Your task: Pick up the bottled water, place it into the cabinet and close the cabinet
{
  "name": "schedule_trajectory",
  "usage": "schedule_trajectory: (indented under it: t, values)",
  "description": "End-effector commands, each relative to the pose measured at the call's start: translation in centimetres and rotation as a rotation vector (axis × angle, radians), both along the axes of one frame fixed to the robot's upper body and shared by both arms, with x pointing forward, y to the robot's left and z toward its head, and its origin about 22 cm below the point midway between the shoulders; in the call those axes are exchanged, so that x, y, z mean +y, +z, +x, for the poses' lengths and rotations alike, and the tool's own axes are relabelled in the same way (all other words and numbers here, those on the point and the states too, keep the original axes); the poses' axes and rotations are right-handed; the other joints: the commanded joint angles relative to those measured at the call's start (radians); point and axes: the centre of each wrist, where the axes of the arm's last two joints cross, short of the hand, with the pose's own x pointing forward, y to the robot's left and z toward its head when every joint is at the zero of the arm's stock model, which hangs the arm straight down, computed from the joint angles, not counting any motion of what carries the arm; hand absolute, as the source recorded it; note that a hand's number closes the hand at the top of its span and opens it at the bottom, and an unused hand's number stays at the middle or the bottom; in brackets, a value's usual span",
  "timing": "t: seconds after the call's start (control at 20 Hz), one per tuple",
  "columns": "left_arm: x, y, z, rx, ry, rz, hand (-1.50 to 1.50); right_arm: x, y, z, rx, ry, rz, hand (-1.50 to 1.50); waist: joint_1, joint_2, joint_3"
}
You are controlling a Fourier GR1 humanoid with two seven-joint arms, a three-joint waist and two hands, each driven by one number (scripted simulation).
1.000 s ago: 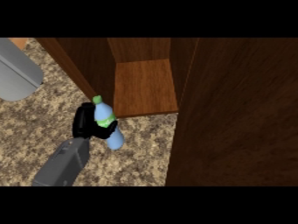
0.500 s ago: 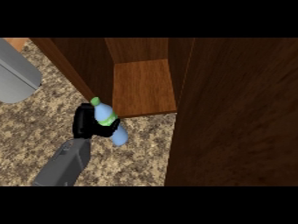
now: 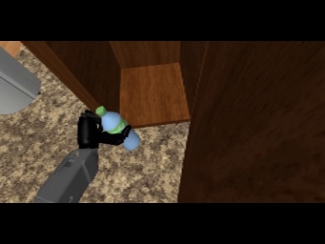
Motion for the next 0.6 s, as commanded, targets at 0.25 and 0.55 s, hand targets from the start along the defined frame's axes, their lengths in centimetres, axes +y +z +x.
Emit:
schedule_trajectory:
  t: [0.25, 0.55]
  values:
    - [-8.0, 6.7, 5.9, -0.073, -0.105, -0.172, 1.5, -0.7, 0.4, 0.4, -0.016, 0.017, 0.013, -1.5, -0.058, 0.035, -0.028]
    - [-7.3, 7.2, 6.4, -0.081, -0.069, -0.142, 1.5, -1.5, 0.4, 0.7, -0.016, 0.032, 0.001, -1.5, -0.071, 0.037, -0.026]
